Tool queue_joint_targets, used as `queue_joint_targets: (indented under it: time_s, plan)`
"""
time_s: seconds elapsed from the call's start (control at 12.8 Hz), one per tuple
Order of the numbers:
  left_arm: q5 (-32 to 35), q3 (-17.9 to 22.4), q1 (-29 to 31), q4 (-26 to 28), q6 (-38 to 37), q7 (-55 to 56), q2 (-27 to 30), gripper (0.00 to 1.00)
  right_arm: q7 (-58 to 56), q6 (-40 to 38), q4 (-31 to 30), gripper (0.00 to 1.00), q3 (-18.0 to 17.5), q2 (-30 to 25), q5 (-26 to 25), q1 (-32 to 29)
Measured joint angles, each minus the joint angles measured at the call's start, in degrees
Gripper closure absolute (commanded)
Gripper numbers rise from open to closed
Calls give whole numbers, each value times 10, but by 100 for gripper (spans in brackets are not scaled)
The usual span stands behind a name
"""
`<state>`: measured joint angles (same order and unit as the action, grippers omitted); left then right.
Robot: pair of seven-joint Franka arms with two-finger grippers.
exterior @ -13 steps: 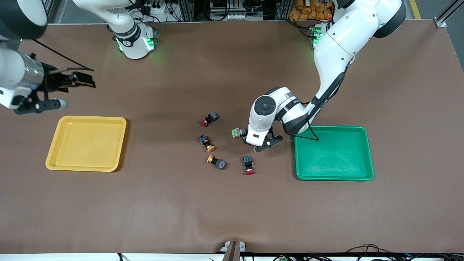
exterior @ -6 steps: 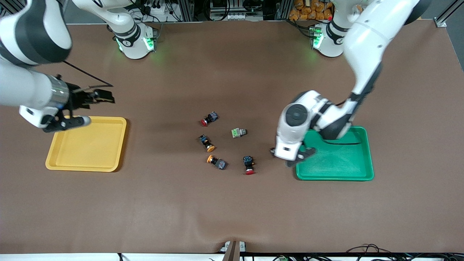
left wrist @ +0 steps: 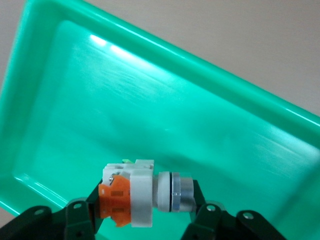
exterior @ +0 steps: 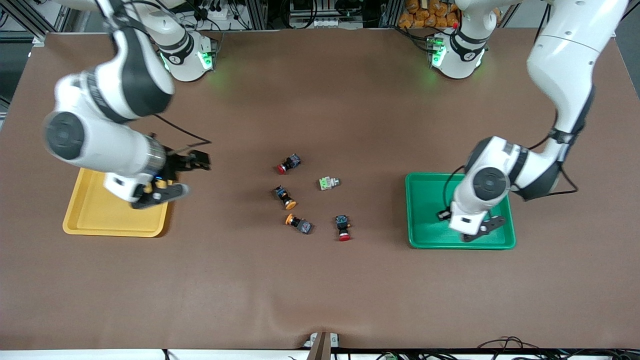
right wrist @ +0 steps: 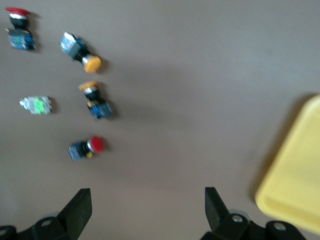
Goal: Place green and yellow buttons in trays
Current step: 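Carry the switch into the green tray while the right gripper reaches out, then grasp another green switch with the left gripper while the right grasps yellow button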
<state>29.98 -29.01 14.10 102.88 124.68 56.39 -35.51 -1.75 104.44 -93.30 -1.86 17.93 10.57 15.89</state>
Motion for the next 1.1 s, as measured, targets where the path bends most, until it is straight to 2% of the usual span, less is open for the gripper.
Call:
queue_joint_targets:
  time_s: [0.08,0.16,0.24,0.55,0.78,1.1]
  plan:
    - [0,0,11,3,0,-2,-1,87,4,44,-9,0,-13,14,0,3]
    - [0,0,18,6,0,-2,-1,58,17,87,-20,0,-26,26,0,6]
    - [0,0,23,8,0,-2,-2,1,38,122,-30,0,-39,38,0,10]
    - [-1,-8,40,8,8,-2,-6,0,104,271,-65,0,-66,82,0,39]
    - [-10,-52,43,6,8,17,-5,0,115,380,-98,0,-67,121,0,61]
    - [-33,-114,33,7,7,118,-6,0,140,447,-102,0,-68,167,0,83]
